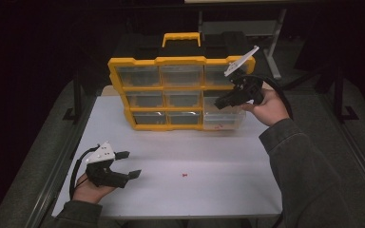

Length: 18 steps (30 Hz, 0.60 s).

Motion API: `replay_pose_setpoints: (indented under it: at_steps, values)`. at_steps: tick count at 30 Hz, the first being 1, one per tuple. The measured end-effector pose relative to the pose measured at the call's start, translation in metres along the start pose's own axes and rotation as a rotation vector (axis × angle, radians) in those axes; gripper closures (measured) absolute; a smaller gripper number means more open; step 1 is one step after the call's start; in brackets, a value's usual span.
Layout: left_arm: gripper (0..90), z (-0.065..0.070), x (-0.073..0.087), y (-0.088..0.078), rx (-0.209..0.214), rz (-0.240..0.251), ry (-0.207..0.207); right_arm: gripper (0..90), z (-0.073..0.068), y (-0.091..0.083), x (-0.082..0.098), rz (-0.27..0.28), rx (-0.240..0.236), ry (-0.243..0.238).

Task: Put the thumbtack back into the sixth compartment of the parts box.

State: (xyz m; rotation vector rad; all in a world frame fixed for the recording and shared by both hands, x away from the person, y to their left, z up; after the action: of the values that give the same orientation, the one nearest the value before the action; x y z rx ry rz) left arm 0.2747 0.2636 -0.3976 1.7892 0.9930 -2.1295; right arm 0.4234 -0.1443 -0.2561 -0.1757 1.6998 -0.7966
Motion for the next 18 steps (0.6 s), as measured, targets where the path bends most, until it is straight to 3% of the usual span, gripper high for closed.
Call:
replay_pose_setpoints:
  at_steps: [7,13,18]
  values:
    - [18.7,0.0,0.0,0.0,-0.001,0.0,0.008,76.0,-0.014,-0.002,-0.011,0.04,-0.032,-0.028]
    - [18.6,0.0,0.0,0.0,-0.002,0.0,0.001,74.0,-0.022,0.001,-0.015,0.043,-0.054,-0.035]
    - [18.7,0.0,-0.001,-0.001,-0.003,0.005,-0.001,73.9,-0.031,0.003,-0.015,0.077,-0.068,-0.044]
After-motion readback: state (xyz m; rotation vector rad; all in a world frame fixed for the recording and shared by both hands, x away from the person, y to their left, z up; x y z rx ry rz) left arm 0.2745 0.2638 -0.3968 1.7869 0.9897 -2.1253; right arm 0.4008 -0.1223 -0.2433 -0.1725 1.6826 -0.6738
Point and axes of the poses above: each handheld gripper's, and its own axes: y roughly forward along the jaws, x roughly out of its underside, z roughly to its right, the point moved 1 cm from there along y, roughly forward along the jaws, and after that the axes turned 13 degrees about z, right-handed, at the moved point
